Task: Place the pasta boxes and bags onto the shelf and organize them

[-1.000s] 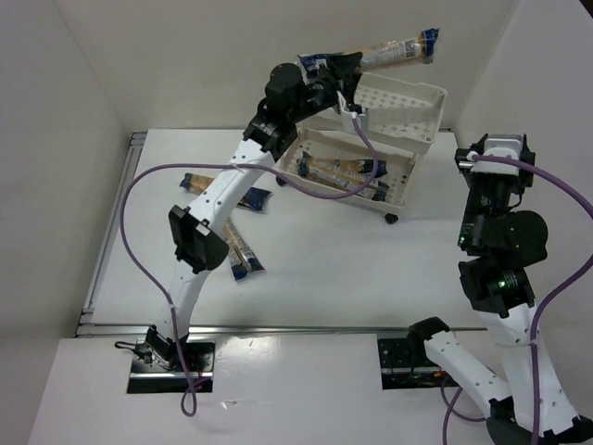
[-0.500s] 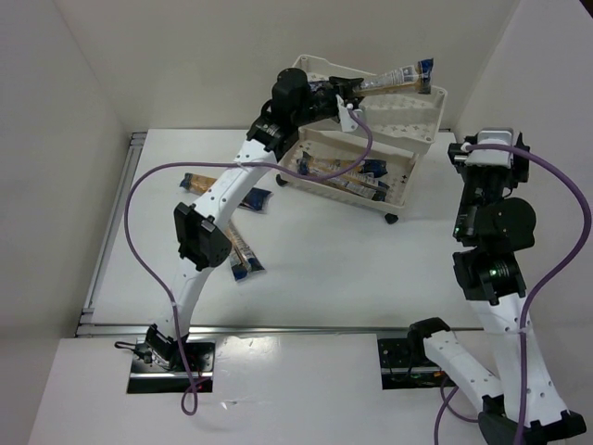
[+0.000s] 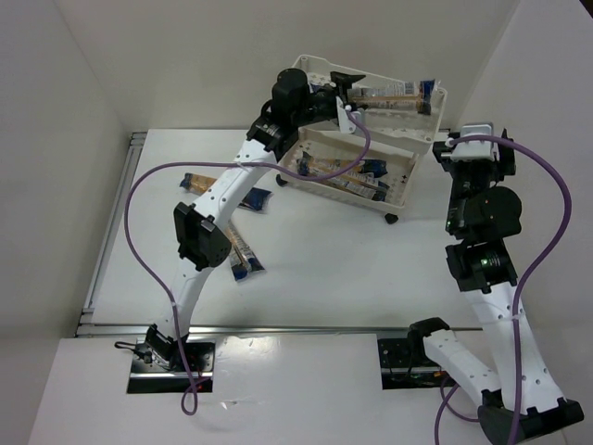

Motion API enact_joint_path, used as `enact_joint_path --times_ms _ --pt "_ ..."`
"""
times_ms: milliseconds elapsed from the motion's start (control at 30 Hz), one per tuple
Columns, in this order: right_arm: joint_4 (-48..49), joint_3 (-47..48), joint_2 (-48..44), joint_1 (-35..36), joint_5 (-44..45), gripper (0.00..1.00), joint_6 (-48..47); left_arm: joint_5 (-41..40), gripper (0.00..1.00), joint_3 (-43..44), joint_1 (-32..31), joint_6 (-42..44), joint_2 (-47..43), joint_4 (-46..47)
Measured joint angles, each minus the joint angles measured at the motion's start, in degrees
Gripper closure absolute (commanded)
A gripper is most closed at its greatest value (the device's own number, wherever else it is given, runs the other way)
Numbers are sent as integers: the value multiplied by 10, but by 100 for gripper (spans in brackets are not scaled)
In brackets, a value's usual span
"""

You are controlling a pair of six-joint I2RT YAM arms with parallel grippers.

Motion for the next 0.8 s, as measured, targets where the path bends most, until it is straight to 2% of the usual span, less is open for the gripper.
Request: enact_joint_path --times_ms 367,400,533,600,700,800 --pt "0 0 0 0 -21 23 2 -27 3 0 4 -10 -2 105" --pt "0 0 2 0 -24 23 3 -36 0 0 4 -14 -2 118" --pt "-15 8 16 0 -47 18 15 -95 0 0 4 -37 -10 167" --pt "-41 38 42 -1 -72 16 28 -135 0 -2 4 -47 -26 191" --pt "-108 143 115 6 -120 16 65 -216 0 -34 9 -67 -86 223" --pt "-137 259 209 58 -147 16 96 -304 0 -118 41 -106 -204 241"
